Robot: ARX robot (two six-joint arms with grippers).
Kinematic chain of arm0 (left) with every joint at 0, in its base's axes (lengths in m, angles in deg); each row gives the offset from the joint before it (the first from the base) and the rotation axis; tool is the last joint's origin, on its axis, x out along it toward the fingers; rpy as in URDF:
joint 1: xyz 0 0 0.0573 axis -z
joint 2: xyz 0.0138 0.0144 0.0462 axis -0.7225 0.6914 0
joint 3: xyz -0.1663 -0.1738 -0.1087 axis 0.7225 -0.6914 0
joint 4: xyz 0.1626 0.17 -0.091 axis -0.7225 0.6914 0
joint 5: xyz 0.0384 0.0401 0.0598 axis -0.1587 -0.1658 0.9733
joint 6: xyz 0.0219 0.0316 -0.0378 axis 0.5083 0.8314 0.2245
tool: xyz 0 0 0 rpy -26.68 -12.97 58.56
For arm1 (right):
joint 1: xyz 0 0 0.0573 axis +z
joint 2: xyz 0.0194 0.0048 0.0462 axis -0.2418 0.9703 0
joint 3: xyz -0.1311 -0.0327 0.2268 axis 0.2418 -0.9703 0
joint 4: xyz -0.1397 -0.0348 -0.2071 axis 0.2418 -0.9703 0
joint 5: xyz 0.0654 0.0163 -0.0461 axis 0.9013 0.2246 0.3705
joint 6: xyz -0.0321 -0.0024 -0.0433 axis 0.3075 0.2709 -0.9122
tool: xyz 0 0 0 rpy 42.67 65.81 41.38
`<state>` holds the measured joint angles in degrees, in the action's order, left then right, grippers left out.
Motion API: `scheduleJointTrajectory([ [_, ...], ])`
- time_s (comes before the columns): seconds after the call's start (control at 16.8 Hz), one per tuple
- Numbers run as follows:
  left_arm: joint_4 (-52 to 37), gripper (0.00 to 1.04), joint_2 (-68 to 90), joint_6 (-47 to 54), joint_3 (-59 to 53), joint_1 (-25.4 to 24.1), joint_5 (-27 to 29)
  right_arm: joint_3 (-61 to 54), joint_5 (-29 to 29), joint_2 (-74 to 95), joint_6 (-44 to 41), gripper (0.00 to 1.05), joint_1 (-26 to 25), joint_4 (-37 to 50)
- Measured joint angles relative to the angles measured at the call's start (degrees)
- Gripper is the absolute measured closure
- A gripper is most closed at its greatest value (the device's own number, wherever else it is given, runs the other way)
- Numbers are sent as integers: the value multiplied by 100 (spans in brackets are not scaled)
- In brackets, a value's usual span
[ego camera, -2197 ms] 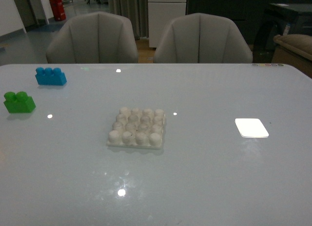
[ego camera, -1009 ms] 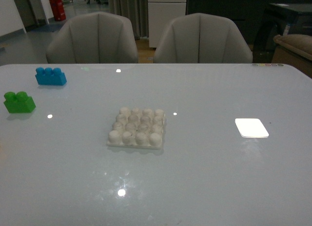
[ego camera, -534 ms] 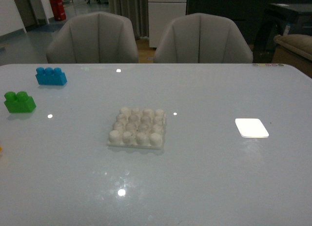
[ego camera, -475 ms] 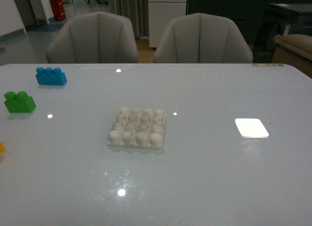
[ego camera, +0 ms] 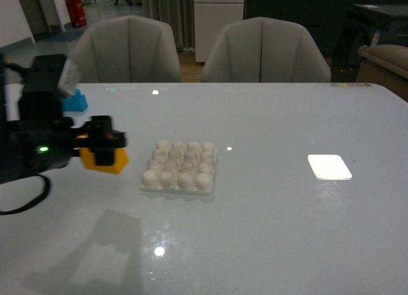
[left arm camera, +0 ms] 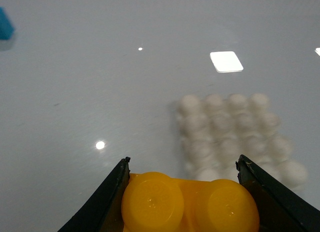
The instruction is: Insert yellow block into base center
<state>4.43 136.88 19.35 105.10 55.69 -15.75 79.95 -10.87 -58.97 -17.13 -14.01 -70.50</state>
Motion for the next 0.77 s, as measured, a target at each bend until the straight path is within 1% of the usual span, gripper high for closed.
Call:
scheduleJointTrajectory([
  [0.06, 57, 46, 166, -179, 295, 450, 269, 0, 0, 0, 0, 6, 0, 0],
  [0.12, 199, 46, 535, -450, 831, 1134, 673, 0, 0, 0, 0, 6, 0, -2],
  [0.18, 354, 46, 826, -490, 1182, 1414, 1058, 0, 0, 0, 2, 6, 0, 0],
  [0.3, 450, 46, 1106, -560, 1554, 1440, 1541, 0, 0, 0, 0, 6, 0, -2],
  [0.42, 586, 46, 1322, -610, 1792, 1427, 1816, 0, 0, 0, 0, 6, 0, 0],
  [0.77, 717, 46, 1694, -752, 2155, 1519, 1910, 0, 0, 0, 0, 6, 0, 0],
])
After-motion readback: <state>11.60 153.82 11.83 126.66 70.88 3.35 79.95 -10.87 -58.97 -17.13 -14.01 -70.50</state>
